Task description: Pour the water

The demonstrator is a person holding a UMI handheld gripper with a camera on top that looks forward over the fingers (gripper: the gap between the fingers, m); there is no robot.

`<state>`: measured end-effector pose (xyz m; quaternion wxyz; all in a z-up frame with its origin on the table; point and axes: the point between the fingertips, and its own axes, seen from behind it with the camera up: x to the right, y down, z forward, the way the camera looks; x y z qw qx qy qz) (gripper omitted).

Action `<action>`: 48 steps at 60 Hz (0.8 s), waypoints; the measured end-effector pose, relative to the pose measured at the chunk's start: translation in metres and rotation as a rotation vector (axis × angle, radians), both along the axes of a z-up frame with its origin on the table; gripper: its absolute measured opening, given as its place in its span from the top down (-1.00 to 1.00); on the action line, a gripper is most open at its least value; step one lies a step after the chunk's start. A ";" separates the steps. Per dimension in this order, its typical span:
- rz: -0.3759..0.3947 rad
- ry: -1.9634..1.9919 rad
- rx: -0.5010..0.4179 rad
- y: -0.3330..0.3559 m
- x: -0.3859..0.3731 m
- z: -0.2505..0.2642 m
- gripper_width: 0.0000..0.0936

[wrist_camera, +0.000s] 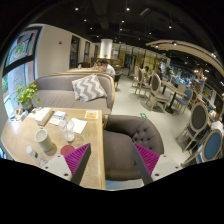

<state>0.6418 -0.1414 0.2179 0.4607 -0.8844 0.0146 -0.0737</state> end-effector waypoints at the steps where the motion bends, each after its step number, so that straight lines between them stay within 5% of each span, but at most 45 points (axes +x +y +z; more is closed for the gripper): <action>1: -0.001 0.000 -0.003 -0.001 -0.001 -0.001 -0.83; 30: 0.000 0.074 -0.104 -0.128 -0.152 -0.085 -0.83; 48: 0.087 0.107 0.001 -0.118 -0.270 -0.133 -0.84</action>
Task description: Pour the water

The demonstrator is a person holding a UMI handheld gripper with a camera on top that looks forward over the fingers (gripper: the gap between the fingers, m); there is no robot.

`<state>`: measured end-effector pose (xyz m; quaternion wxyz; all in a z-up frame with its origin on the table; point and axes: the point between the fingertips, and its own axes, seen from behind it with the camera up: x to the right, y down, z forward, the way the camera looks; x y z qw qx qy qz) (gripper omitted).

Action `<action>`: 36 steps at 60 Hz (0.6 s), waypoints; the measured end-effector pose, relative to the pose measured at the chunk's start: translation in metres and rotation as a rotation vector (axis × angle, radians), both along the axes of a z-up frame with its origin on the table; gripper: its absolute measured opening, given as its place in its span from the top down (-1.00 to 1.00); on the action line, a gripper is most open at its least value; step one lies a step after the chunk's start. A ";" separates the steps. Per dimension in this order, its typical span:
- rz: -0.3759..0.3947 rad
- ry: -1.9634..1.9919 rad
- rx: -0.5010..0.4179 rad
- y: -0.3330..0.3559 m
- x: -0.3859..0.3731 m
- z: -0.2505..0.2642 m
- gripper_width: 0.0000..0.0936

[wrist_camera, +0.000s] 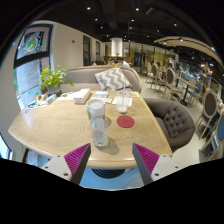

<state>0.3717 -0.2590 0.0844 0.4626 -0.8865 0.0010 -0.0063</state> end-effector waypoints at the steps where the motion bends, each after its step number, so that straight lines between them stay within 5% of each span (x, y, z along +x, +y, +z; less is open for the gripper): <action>1: 0.003 0.003 0.007 0.004 -0.005 -0.002 -0.84; 22: -0.015 -0.001 0.126 0.111 -0.044 -0.045 -0.79; 26: -0.016 -0.005 0.123 0.123 -0.044 -0.054 -0.60; 31: -0.020 -0.018 0.131 0.132 -0.041 -0.064 -0.08; 36: -0.017 -0.027 0.152 0.135 -0.041 -0.061 0.01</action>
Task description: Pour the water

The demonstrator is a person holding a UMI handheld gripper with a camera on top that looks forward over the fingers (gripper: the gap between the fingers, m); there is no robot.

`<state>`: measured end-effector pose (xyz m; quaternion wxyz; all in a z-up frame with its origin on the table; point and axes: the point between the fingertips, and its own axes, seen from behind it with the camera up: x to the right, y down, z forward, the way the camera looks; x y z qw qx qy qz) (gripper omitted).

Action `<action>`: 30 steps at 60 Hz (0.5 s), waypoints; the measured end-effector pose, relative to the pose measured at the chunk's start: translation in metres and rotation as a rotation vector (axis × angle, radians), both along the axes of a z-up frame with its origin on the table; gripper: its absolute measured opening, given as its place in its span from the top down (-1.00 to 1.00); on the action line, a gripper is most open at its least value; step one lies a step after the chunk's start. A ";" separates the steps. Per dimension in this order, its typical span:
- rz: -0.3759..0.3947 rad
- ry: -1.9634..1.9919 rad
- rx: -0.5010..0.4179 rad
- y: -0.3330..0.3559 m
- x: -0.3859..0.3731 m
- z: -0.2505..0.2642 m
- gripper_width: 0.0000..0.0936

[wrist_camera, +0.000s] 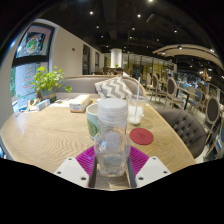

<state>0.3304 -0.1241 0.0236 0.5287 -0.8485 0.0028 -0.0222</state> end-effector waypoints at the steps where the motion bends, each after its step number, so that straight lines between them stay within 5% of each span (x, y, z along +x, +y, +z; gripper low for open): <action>1: -0.001 -0.005 0.000 -0.001 0.000 0.000 0.02; 13: 0.001 -0.098 -0.011 -0.005 0.009 0.018 0.14; 30: -0.063 -0.562 0.012 0.031 0.092 0.123 0.15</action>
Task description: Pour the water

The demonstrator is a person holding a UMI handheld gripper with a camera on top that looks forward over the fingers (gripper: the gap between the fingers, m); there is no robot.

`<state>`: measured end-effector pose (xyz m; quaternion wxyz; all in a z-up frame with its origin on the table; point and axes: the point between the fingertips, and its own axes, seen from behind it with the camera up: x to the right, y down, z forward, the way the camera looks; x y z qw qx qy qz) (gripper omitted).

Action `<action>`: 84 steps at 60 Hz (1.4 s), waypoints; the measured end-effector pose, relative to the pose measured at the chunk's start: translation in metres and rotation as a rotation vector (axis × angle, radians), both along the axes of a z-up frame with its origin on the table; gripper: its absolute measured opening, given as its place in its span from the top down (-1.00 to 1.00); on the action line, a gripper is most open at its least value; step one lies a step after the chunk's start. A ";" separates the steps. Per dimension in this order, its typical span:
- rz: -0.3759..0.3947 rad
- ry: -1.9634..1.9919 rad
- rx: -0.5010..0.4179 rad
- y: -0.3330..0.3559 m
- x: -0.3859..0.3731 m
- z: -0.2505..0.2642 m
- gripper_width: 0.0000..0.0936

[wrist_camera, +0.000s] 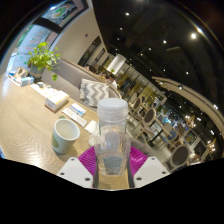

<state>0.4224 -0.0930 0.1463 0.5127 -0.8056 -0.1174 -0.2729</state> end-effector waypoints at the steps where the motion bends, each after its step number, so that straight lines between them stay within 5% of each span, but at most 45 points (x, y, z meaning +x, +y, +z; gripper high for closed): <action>1: -0.007 -0.040 0.000 0.003 0.005 0.007 0.15; 18: 0.031 -0.817 -0.078 0.061 0.034 0.064 0.15; 35: 0.157 -1.324 -0.248 0.086 0.015 0.034 0.15; 47: 0.199 -1.365 -0.259 0.090 0.006 0.026 0.15; 57: 0.195 -1.177 -0.238 0.083 0.004 0.036 0.14; 73: 0.183 -0.340 -0.050 0.065 -0.009 0.069 0.14; 84: 0.165 0.185 -0.005 0.061 -0.006 0.040 0.15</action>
